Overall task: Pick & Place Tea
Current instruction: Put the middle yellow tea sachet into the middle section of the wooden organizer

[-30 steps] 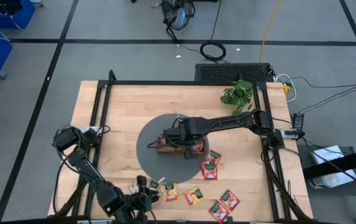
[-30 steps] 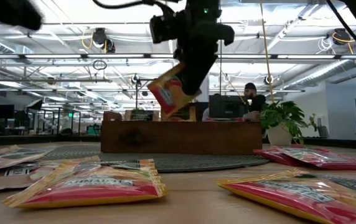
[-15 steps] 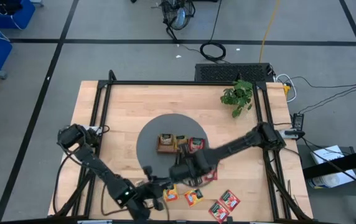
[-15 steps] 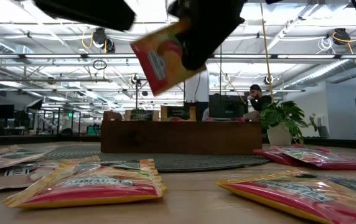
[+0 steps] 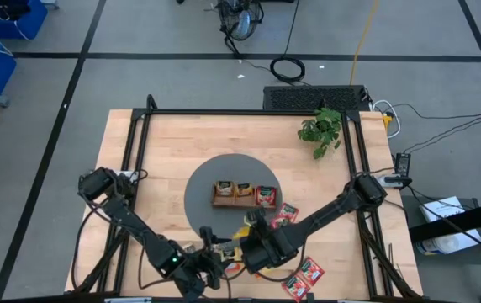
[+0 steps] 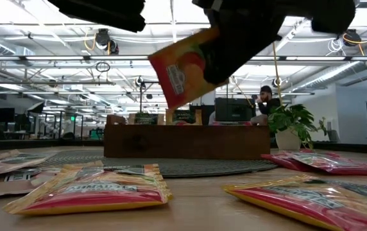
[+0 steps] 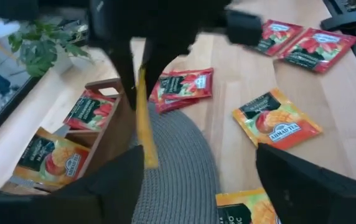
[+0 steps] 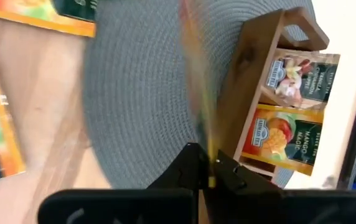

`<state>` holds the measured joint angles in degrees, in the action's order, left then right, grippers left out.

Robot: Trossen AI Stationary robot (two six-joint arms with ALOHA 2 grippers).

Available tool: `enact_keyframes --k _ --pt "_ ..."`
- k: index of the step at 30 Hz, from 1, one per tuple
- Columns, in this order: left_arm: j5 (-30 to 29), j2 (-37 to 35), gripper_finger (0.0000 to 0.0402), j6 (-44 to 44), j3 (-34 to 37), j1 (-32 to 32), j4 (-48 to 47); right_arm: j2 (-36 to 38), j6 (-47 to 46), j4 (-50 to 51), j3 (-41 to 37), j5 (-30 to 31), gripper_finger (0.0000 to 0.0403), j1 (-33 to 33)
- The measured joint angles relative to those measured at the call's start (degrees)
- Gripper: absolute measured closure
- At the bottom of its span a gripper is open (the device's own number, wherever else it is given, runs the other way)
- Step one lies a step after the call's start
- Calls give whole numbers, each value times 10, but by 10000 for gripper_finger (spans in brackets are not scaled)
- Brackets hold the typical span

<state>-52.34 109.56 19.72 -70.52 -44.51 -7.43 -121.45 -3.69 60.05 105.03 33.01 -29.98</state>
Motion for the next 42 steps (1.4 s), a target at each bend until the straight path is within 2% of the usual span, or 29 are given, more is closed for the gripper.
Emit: enact_keyframes --k 6,12,17,24,25,29,32,36,40,42 --pt "0 0 75 1 0 13 -2 0 15 -46 -11 -4 403 0" --pt "69 0 114 52 0 66 -30 0 40 -106 -11 -41 403 3" --pt "97 0 193 61 0 83 -47 0 42 -98 -11 -33 403 3" --pt "86 0 369 40 -1 76 -45 0 34 -97 -11 -31 403 3" --pt "86 0 382 38 -1 76 -46 0 38 -97 -11 -31 403 3" --pt "88 0 375 37 -1 74 -49 0 73 -96 -11 -48 400 3" --pt "88 0 377 31 -1 69 -54 5 87 -107 -11 -74 383 -1" --pt "70 0 388 33 -1 63 -61 25 91 -117 -11 -76 347 -5" --pt "46 0 377 32 -1 59 -60 50 75 -117 -12 -76 297 -7" --pt "34 0 378 30 -1 54 -59 75 72 -152 -35 -80 275 -10"
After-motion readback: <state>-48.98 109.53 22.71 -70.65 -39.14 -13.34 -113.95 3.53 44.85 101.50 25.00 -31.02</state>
